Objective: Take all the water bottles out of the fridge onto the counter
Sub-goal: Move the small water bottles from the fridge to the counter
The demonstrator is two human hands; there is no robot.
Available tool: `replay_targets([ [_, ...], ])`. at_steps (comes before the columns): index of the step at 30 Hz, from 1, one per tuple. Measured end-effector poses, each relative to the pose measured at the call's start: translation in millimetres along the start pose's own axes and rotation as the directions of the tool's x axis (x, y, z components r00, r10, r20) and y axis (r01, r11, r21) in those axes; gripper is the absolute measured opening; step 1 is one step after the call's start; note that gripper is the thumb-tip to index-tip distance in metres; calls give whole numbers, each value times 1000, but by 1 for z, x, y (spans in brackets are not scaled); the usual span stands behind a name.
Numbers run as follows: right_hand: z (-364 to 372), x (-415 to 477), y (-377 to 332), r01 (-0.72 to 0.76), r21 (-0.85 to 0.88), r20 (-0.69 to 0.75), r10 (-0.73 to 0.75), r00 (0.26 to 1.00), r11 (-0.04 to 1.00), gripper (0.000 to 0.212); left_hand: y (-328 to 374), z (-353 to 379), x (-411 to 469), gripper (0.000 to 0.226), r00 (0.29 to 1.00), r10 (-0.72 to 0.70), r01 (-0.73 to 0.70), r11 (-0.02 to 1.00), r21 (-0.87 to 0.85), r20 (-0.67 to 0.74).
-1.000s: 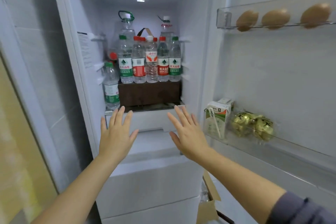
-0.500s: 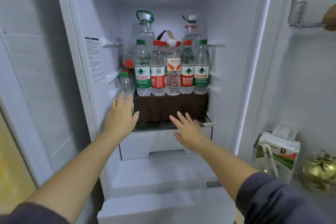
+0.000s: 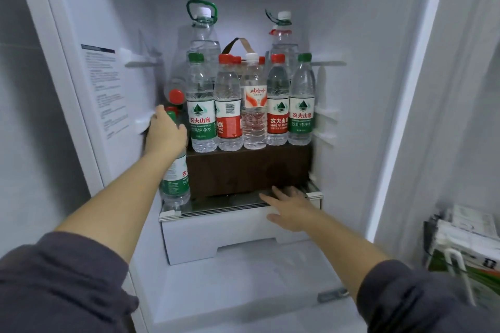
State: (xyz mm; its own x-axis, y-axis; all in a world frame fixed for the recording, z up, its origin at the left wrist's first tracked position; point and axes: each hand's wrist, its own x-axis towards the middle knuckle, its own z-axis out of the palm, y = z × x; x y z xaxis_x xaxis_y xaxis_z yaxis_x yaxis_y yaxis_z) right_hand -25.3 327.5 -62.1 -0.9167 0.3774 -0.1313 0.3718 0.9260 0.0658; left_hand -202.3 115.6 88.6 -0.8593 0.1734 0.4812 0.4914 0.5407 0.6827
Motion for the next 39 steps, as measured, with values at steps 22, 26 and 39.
replay_targets([
  [22, 9, 2, 1, 11, -4, -16, -11, 1000, 1000, 73, 45, -8, -50, 32, 944, 329, -331, 940, -80, -31],
  [26, 8, 3, 1, 11, 4, -28, -11, 1000, 1000, 74, 42, 19, -45, 32, 949, 315, -311, 943, -120, 17],
  [39, -55, 19, -71, 233, 831, -318, 88, 944, 505, 79, -34, 27, -42, 41, 908, 368, -401, 902, 161, 202],
])
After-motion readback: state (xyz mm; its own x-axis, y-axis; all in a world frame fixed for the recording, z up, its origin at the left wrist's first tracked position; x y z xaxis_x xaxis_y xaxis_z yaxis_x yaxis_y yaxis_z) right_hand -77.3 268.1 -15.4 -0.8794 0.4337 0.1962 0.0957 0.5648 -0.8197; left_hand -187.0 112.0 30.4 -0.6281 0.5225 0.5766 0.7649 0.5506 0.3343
